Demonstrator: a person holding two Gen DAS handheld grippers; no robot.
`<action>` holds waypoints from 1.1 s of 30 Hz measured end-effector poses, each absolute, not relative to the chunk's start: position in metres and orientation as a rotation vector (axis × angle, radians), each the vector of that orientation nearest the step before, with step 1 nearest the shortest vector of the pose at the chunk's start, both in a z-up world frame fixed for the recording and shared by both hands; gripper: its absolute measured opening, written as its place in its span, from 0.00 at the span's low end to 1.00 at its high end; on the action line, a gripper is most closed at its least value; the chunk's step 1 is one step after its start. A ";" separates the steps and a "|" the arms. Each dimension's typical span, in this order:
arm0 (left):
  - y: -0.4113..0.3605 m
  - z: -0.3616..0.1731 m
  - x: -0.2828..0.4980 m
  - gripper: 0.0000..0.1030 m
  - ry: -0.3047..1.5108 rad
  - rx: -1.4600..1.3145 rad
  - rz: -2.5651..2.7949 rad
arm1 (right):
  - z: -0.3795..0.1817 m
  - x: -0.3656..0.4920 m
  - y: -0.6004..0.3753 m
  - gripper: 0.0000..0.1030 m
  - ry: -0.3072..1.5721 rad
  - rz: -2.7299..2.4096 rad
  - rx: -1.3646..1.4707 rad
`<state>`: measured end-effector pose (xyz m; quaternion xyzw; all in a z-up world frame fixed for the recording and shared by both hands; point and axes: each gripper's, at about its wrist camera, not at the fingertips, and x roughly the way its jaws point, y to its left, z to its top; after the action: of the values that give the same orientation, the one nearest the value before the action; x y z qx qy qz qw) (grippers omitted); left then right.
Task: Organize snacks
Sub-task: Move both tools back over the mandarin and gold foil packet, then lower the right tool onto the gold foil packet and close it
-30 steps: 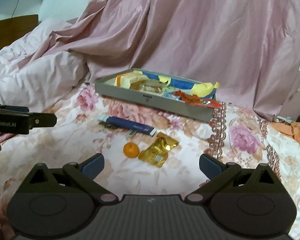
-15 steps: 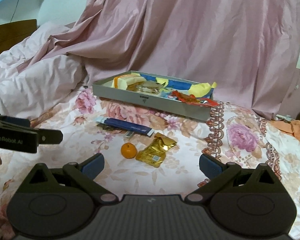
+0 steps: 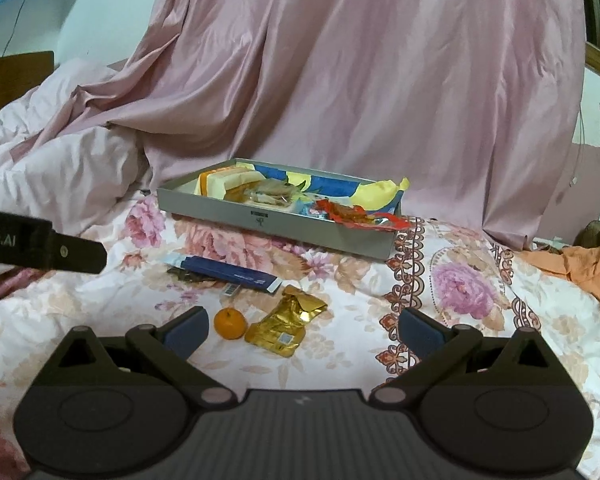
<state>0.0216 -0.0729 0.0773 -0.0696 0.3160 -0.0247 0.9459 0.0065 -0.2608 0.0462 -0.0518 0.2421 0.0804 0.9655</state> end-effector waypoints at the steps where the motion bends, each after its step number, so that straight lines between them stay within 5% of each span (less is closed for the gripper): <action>1: -0.073 0.073 0.025 0.99 0.648 -0.148 -0.053 | 0.044 0.009 -0.262 1.00 0.491 0.163 -0.103; 33: -0.080 -0.027 0.124 0.99 0.632 0.025 -0.348 | 0.009 0.086 -0.305 1.00 0.707 0.185 -0.135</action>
<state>0.1239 -0.0803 -0.0267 0.0123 0.3092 -0.1701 0.9356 0.0863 -0.3055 0.0095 -0.0660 0.3456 0.0905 0.9317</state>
